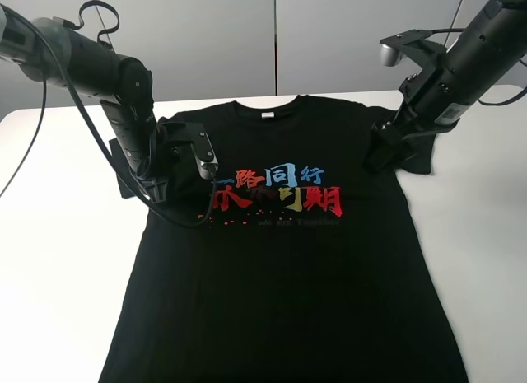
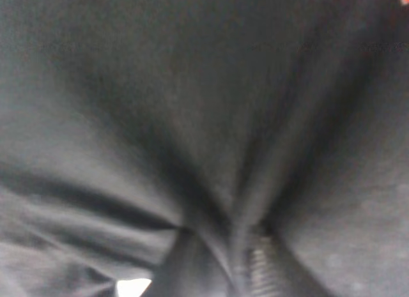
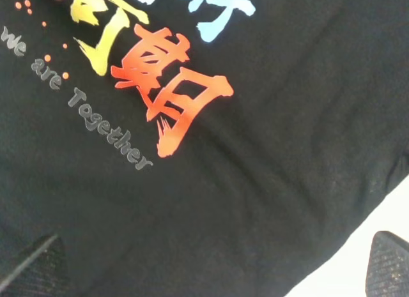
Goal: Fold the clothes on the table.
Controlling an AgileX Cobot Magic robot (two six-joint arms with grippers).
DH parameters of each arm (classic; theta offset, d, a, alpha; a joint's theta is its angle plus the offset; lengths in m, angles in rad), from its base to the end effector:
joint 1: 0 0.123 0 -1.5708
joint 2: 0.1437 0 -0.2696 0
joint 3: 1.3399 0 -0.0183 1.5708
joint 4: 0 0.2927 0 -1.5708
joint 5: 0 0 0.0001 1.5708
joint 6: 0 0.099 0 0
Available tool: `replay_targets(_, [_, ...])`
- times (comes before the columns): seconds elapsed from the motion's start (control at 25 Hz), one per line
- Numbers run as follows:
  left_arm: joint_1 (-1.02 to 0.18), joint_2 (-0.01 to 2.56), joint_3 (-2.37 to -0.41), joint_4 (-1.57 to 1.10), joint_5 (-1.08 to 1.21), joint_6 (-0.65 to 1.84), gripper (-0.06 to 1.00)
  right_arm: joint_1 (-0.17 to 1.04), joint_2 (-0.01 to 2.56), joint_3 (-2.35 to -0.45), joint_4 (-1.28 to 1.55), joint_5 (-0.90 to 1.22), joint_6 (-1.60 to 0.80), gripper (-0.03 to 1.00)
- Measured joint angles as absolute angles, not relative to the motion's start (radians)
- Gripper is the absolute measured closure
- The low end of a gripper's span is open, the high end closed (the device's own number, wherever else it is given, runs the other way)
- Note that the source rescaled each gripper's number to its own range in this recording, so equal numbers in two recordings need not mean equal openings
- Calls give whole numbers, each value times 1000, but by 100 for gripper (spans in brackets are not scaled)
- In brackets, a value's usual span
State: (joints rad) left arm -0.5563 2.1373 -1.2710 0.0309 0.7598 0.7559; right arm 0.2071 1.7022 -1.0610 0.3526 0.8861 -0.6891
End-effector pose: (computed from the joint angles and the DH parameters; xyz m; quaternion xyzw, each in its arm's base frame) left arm 0.3408 -0.2094 0.0358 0.6186 0.7855 0.0123 0.0148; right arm 0.3342 0.0973 0.1499 -0.3339 0.9295 0.1233 0.0965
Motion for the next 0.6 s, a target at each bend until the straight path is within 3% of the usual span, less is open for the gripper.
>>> replay_targets(0.12, [-556, 2137, -1271, 34, 759, 744, 94, 207, 1702, -1061, 353, 876, -689, -3])
replay_targets(0.6, [-556, 2137, -1271, 32, 758, 740, 94, 209, 1724, -1065, 276, 852, -723, -3])
